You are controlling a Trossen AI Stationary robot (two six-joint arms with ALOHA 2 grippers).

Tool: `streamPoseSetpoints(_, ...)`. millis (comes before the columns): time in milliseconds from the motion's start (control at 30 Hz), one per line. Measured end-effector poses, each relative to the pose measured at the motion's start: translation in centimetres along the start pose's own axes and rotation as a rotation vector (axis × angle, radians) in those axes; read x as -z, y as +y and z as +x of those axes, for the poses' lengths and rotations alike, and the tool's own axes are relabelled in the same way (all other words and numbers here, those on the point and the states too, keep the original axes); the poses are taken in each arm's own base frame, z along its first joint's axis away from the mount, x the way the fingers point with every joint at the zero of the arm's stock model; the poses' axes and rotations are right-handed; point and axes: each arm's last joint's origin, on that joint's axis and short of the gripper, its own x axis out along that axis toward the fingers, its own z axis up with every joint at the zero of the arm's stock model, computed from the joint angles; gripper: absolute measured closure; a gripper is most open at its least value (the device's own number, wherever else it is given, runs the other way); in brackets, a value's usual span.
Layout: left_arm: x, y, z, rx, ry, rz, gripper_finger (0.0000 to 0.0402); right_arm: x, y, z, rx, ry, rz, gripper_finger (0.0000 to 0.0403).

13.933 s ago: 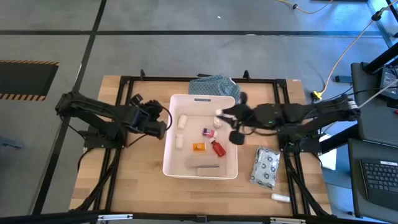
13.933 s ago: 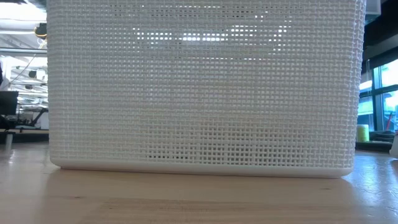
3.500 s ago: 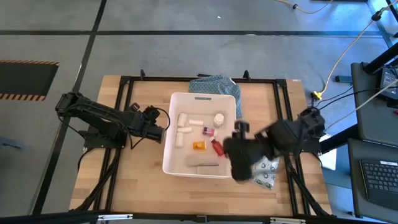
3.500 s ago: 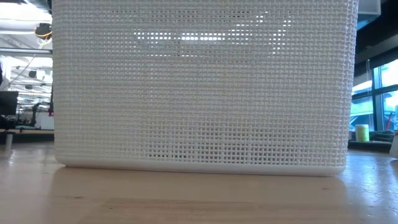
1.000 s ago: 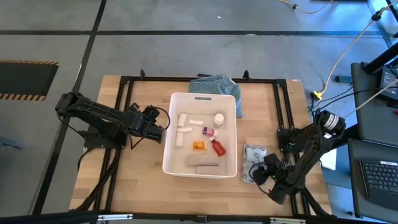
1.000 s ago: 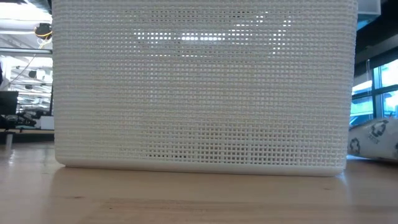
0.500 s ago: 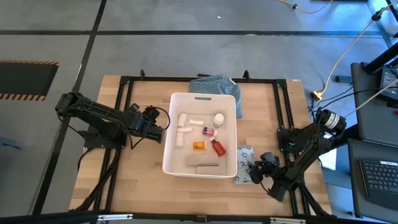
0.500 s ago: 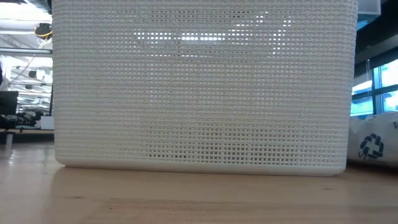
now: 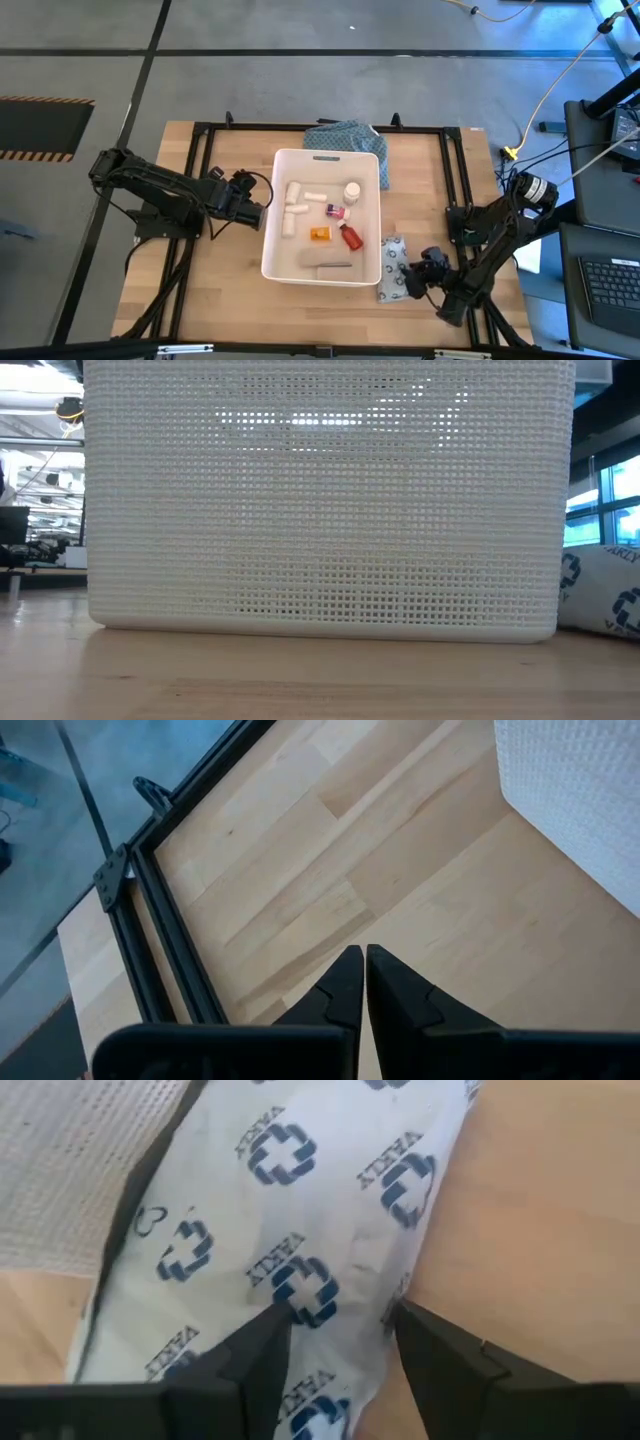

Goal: Pick & place medical supplies in basket/bin
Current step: Put the light blue mailer bag into the white bin

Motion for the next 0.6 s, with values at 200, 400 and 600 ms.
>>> streamPoseSetpoints(200, 0.0, 0.0, 0.0, -0.001, -0.002, 0.000, 0.0393, 0.1, -1.2, 1.5, -0.083, 0.011, 0.081, 0.0244)
streamPoseSetpoints(400, 0.0, 0.0, 0.0, -0.001, -0.001, 0.000, 0.0391, -0.1, -2.7, 2.6, -0.162, 0.006, 0.126, 0.0253)
streamPoseSetpoints(600, 0.0, 0.0, 0.0, 0.000, -0.001, 0.000, 0.0390, -0.1, -2.8, 2.6, -0.152, 0.010, 0.086, 0.0254)
